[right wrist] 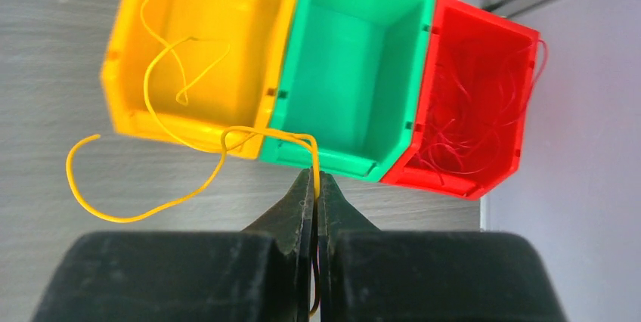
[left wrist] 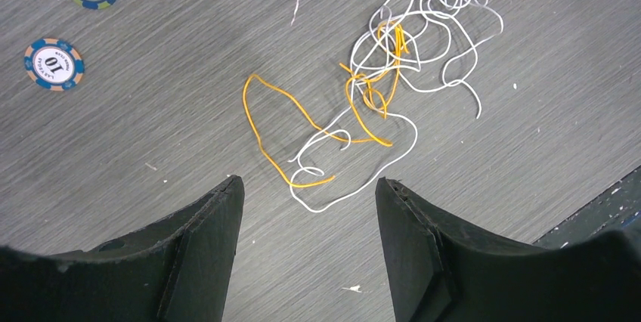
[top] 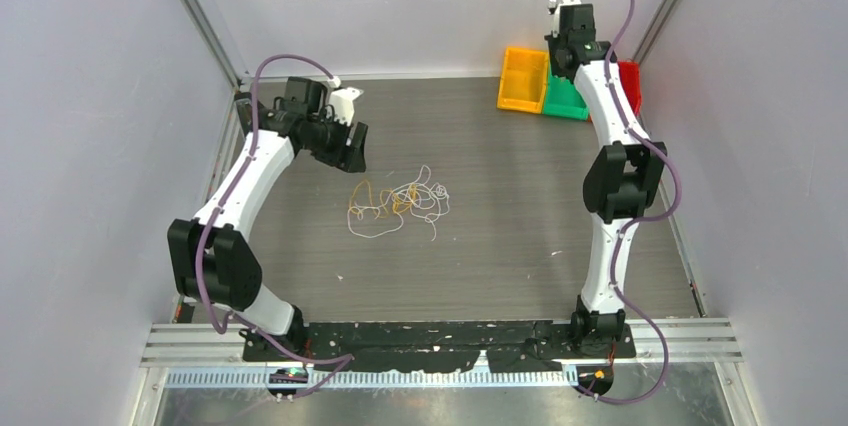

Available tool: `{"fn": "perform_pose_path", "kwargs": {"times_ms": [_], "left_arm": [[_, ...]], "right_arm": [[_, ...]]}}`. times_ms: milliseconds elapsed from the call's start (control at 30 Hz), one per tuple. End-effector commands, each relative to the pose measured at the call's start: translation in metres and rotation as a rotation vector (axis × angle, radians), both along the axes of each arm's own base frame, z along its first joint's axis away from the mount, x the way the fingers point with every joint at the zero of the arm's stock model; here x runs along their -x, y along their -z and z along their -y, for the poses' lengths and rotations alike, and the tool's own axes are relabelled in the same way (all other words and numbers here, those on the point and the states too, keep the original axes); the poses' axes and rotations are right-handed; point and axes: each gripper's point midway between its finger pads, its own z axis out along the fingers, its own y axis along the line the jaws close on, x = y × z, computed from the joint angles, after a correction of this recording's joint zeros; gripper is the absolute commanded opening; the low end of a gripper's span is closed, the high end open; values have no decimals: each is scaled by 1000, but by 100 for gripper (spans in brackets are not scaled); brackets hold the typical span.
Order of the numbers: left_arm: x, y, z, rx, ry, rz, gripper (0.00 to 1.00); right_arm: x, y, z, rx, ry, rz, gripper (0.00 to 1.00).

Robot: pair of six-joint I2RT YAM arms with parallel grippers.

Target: Untangle the cables

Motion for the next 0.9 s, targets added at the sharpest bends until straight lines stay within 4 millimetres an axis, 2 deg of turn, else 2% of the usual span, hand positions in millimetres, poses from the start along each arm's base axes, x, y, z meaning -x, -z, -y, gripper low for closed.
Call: {"fn": "perform_pose_path", "kwargs": {"times_ms": [0,100,133,167,233,267,333,400,433,467,533,567,633,667,700,733,767,800,833,867], "left_arm": [[-12,-12,-2,-1,-23,23,66],[-13,-8,-3,-5,-33,12,66],[-12,-7,-3,-5,-34,9,66],[-12,-6,-3,-7,-35,4,66],[-11,-4,-5,-14,-35,0,66],[-10,-3,-6,-21,-36,0,66],[-9,-2,-8,-33,-37,1,66],[-6,-3,-10,-42,-35,6,66],[-5,-3,-11,-47,-35,7,66],[-3,-3,-12,-52,-33,9,66],[1,-3,-15,-66,-30,14,66],[2,-4,-17,-74,-32,17,66],[5,-4,-20,-83,-35,23,66],[7,-5,-21,-84,-34,27,66],[7,-5,-21,-84,-34,29,66],[8,-6,-21,-85,-34,31,66],[9,-6,-21,-84,-32,33,67],[9,-6,-20,-82,-31,31,67],[8,-7,-21,-80,-32,33,67],[7,-7,-19,-75,-31,34,67]], "right_arm": [[-30,-32,23,83,175,181,5],[-49,-32,23,144,206,240,5],[-57,-21,19,175,191,232,5],[-64,-26,18,190,202,270,5],[-80,-10,11,241,185,282,5],[-83,-11,6,281,166,292,5],[-96,-2,-4,356,132,313,6],[-107,15,-15,447,86,317,6],[-114,30,-21,500,51,307,6],[-118,32,-25,517,38,318,6],[-126,51,-33,558,-3,309,11],[-129,48,-36,555,-14,319,20],[-129,50,-39,547,-33,312,30],[-127,42,-40,538,-35,323,32],[-125,47,-42,531,-56,310,36],[-122,29,-43,517,-56,335,38],[-118,36,-45,509,-85,308,41],[-112,22,-46,498,-91,314,42],[-108,27,-47,493,-114,295,45],[-100,18,-47,484,-121,289,51]]}}
